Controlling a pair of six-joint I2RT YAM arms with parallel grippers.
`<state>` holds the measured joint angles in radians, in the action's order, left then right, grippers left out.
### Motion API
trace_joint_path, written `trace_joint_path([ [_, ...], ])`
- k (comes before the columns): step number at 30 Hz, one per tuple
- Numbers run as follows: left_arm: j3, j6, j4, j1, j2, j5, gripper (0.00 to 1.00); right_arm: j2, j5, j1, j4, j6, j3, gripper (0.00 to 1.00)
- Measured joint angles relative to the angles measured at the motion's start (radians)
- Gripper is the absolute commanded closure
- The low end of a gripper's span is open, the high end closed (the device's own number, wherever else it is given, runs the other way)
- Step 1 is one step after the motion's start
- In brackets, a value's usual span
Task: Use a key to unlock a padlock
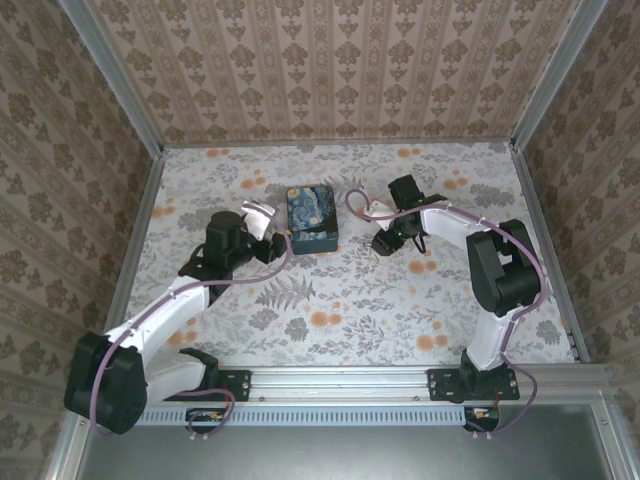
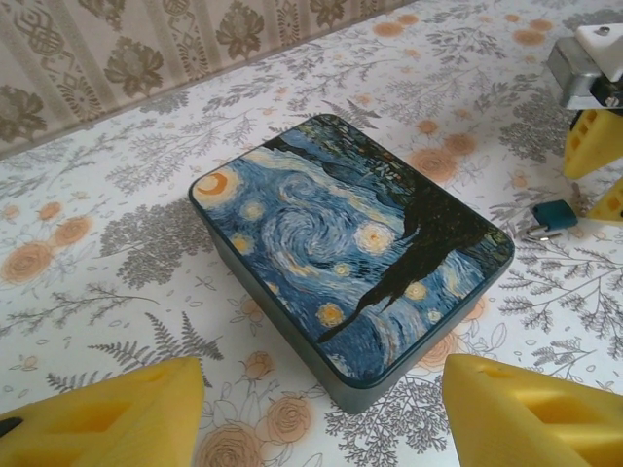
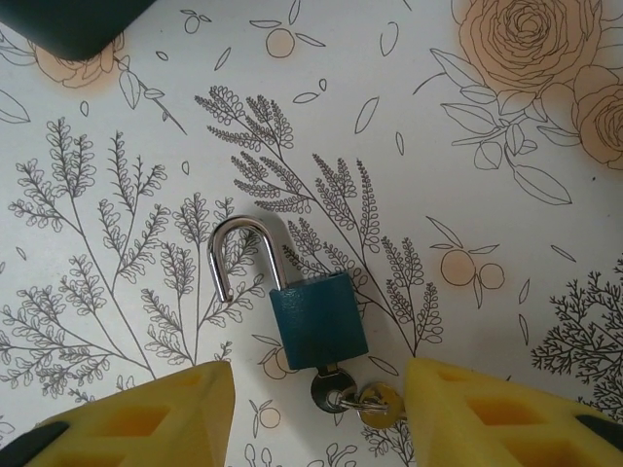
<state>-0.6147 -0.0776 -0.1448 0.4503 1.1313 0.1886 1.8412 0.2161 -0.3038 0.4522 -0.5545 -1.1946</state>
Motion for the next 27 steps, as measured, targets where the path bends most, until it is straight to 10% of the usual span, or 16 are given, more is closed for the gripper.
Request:
trace_joint_path([
  [9, -0.001, 0.026, 0.001, 0.000, 0.039, 0.021, 0.32, 0.061, 0.001, -0.002, 0.031, -0.079, -0.054, 0.39],
  [27, -0.035, 0.197, 0.034, 0.000, 0.027, 0.028, 0.30, 0.111, 0.003, -0.023, 0.075, -0.175, -0.085, 0.81],
])
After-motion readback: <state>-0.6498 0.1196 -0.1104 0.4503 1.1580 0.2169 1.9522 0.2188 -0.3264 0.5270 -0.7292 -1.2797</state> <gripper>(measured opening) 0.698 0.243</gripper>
